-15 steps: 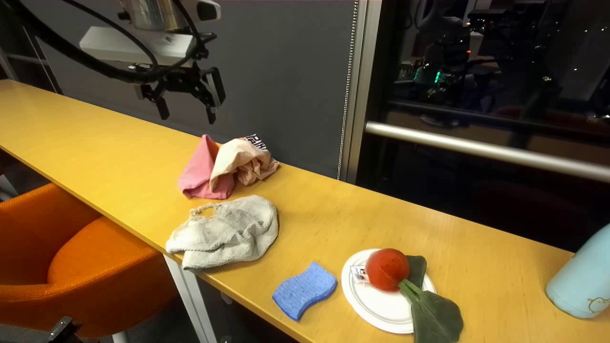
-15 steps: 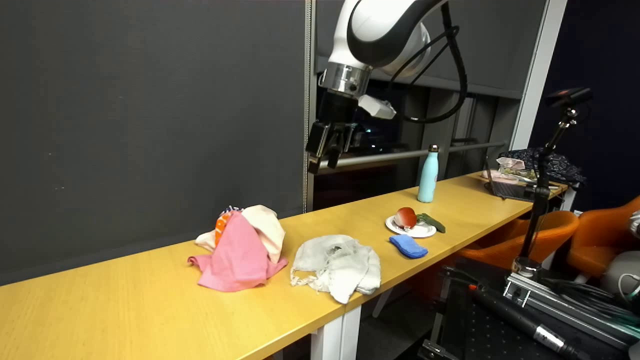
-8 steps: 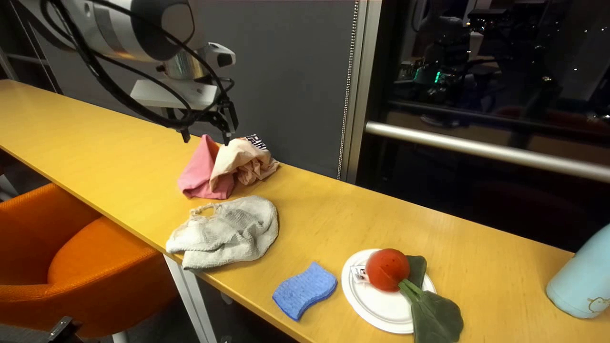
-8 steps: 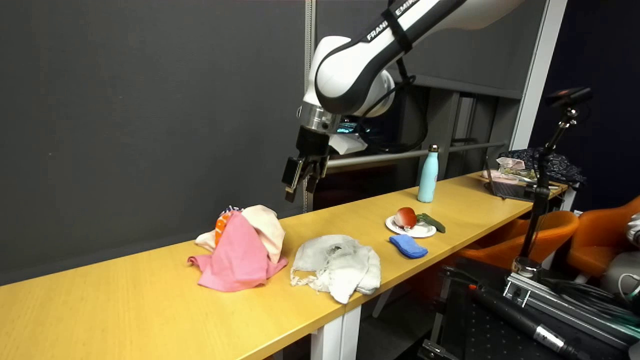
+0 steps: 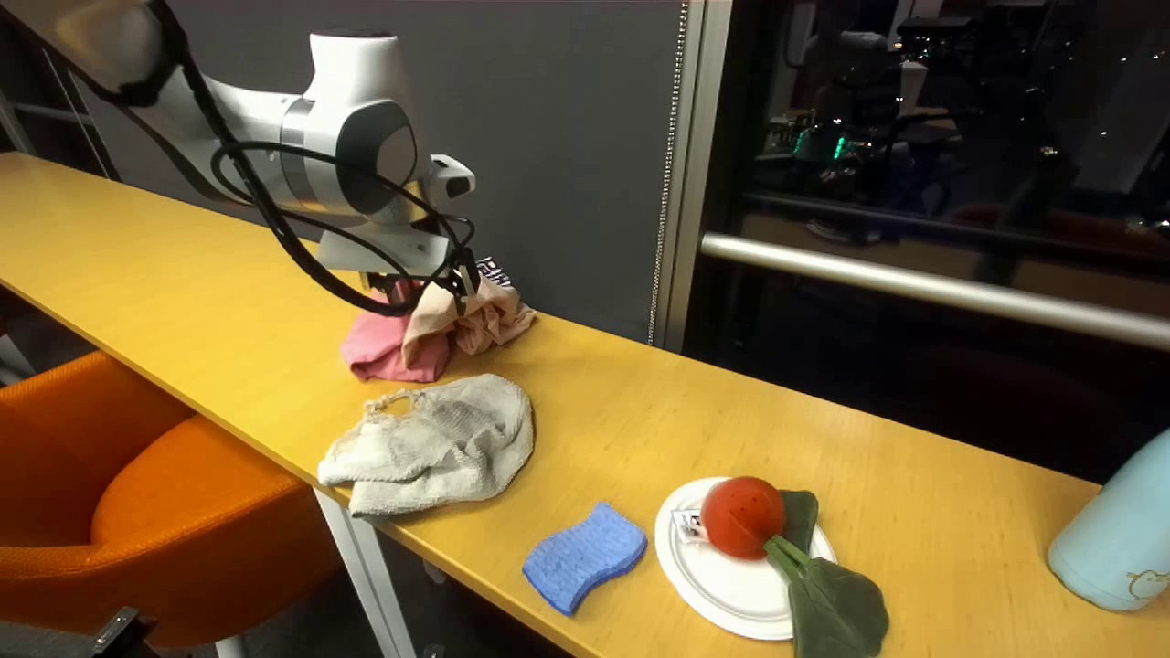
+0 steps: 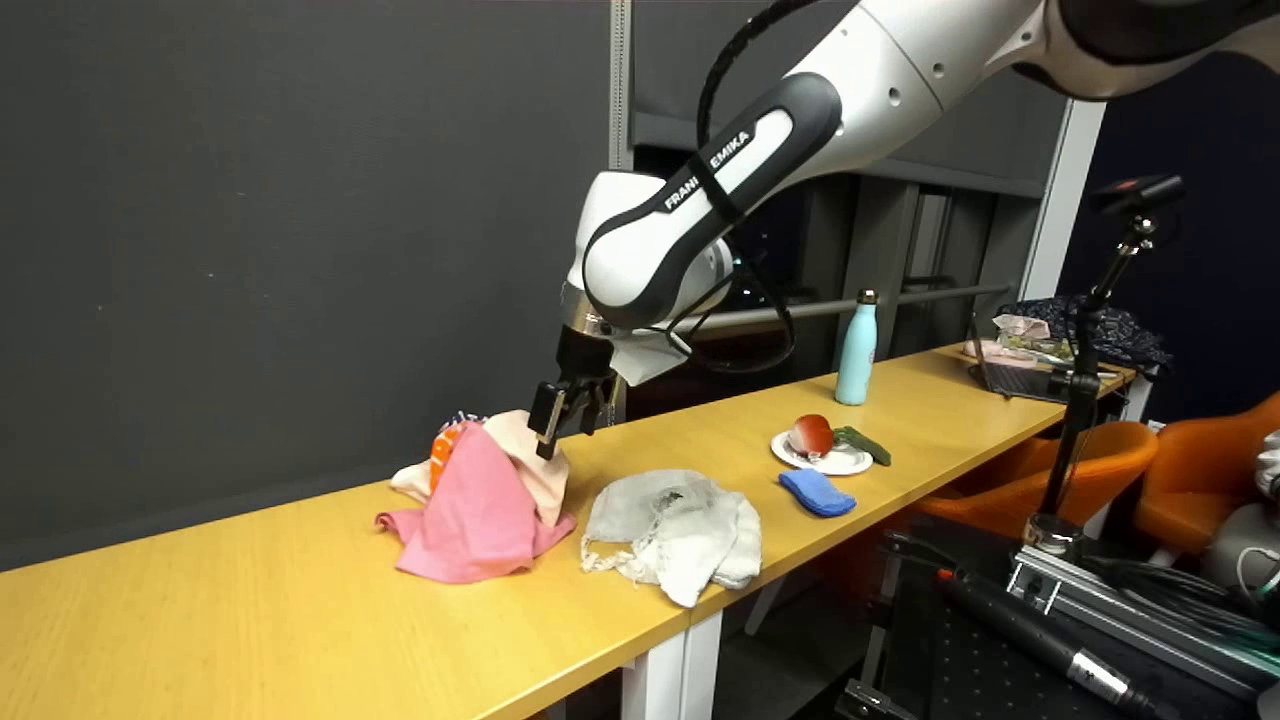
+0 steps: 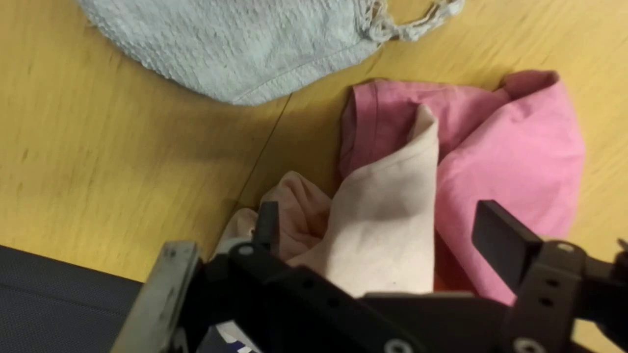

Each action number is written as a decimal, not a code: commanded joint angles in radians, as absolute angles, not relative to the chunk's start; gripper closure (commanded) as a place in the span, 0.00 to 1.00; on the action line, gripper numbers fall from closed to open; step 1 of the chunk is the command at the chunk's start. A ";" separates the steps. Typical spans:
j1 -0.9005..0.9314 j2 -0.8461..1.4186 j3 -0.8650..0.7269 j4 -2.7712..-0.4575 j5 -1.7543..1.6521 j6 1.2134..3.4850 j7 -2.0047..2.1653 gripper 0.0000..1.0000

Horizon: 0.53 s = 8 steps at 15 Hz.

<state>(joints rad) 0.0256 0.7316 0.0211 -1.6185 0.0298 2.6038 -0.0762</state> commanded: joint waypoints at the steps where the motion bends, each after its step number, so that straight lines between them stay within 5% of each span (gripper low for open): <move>1: 0.060 0.843 -0.004 -1.491 0.003 2.683 0.002 0.00; 5: 0.082 0.917 -0.016 -1.420 -0.003 2.697 0.042 0.01; 6: 0.085 0.926 -0.016 -1.409 -0.002 2.697 0.049 0.26; 8: 0.092 0.924 -0.016 -1.403 -0.006 2.690 0.058 0.31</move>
